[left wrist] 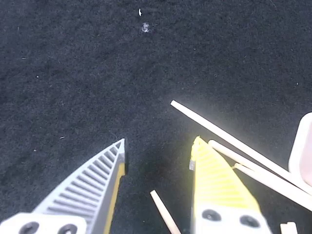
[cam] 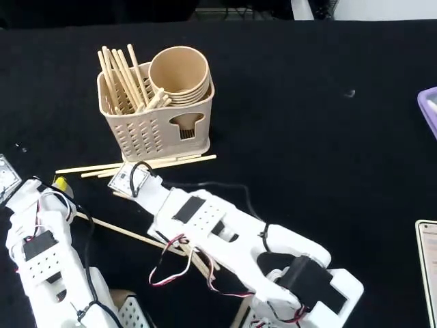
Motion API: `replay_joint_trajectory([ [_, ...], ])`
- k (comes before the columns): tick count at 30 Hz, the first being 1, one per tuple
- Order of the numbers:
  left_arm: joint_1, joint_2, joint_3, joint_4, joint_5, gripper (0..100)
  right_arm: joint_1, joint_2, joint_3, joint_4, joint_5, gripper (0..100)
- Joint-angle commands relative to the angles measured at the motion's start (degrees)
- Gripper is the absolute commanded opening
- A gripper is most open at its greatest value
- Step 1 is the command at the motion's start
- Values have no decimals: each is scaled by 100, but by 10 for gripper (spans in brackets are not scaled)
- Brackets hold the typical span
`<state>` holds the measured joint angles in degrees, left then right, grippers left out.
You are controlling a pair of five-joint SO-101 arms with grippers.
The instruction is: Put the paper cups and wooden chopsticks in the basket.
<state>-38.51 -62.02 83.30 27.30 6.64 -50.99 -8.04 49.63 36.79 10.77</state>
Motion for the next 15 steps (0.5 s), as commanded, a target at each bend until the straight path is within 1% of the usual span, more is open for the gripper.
replay_joint_trajectory([
  [1,13,-53,-31,-79,-26,220,114,-303,-330,448,44,10],
  [4,13,-53,-31,-79,-26,220,114,-664,-189,501,44,10],
  [9,13,-53,-31,-88,-26,220,105,-804,136,-35,44,20],
  [15,13,-53,-31,-88,-26,220,79,-505,171,-220,44,183],
])
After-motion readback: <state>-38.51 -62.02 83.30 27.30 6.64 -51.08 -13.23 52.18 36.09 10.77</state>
